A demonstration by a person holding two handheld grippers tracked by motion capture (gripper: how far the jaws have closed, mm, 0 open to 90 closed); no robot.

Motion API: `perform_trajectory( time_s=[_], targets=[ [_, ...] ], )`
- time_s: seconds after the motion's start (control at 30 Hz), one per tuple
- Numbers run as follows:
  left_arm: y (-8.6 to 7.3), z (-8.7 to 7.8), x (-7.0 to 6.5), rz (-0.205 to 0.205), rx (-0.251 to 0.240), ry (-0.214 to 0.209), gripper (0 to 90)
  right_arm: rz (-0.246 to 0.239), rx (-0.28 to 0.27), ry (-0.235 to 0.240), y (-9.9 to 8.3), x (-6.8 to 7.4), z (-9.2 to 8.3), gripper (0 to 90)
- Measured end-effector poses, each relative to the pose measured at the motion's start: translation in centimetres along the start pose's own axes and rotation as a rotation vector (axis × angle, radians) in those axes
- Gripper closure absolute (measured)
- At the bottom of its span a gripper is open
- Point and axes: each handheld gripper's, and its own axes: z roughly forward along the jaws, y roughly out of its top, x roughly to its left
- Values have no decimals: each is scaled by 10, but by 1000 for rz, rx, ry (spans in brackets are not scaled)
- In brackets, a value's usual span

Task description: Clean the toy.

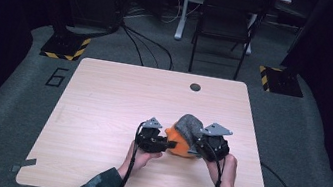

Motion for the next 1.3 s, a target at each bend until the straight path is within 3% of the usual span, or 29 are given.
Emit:
perform_trajectory(
  time_s=[0.43,0.73,0.9,1.07,1.17,1.3],
  targets=[
    [0,0,-1,2,1,-1,729,142,101,-49,-29,-40,18,722],
    [0,1,-2,13,5,-1,727,173,211,-52,-47,-50,43,722],
    [0,0,-1,-2,2,-4,725,156,290,-64,-54,-54,52,718],
    [0,0,0,-3,-1,0,724,152,248,-90,-46,-57,40,721],
    [0,1,0,3,-5,1,724,167,138,-86,-27,-52,8,723],
    [0,1,-1,7,0,4,723,115,-17,-17,-6,-34,-18,722]
  ],
)
